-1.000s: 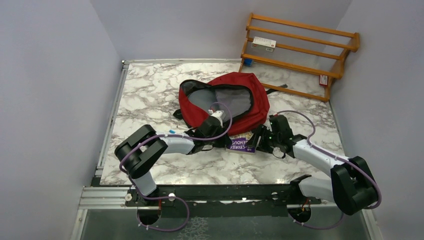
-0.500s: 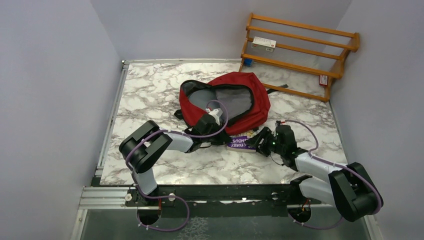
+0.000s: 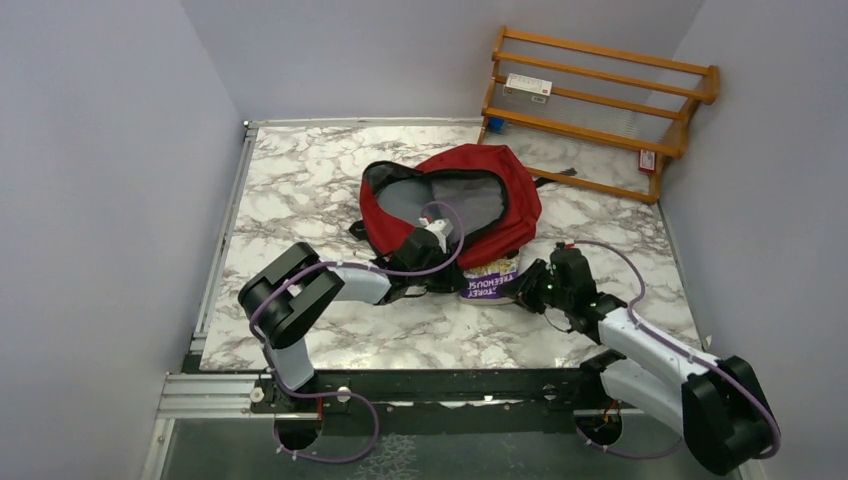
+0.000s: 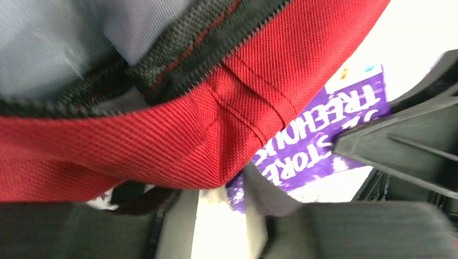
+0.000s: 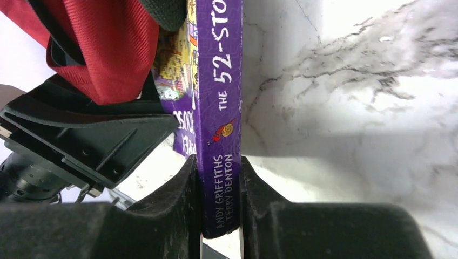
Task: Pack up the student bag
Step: Pick up the book from the center of the board.
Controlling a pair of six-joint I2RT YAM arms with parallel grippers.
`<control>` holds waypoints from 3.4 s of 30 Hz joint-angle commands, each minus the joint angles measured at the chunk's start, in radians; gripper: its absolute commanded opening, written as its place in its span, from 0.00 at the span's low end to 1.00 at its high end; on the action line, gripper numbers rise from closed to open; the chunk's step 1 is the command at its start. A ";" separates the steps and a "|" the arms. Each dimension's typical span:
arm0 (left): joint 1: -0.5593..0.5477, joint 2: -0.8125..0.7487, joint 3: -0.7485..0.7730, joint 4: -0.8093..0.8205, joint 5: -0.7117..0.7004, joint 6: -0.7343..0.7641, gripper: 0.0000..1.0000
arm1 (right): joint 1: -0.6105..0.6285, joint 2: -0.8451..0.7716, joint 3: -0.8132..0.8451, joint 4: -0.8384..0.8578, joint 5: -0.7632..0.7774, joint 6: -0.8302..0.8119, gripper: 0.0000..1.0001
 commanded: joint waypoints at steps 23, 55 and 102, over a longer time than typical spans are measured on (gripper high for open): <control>0.057 -0.316 0.230 -0.489 -0.182 0.312 0.73 | -0.002 -0.314 0.700 -0.736 0.419 -0.449 0.01; 0.291 -0.751 0.574 -0.992 0.315 0.961 0.93 | -0.002 0.088 1.015 -0.876 -0.853 -1.359 0.01; 0.284 -0.587 0.600 -0.861 0.004 0.706 0.00 | -0.002 -0.028 0.855 -0.569 -0.179 -1.126 0.68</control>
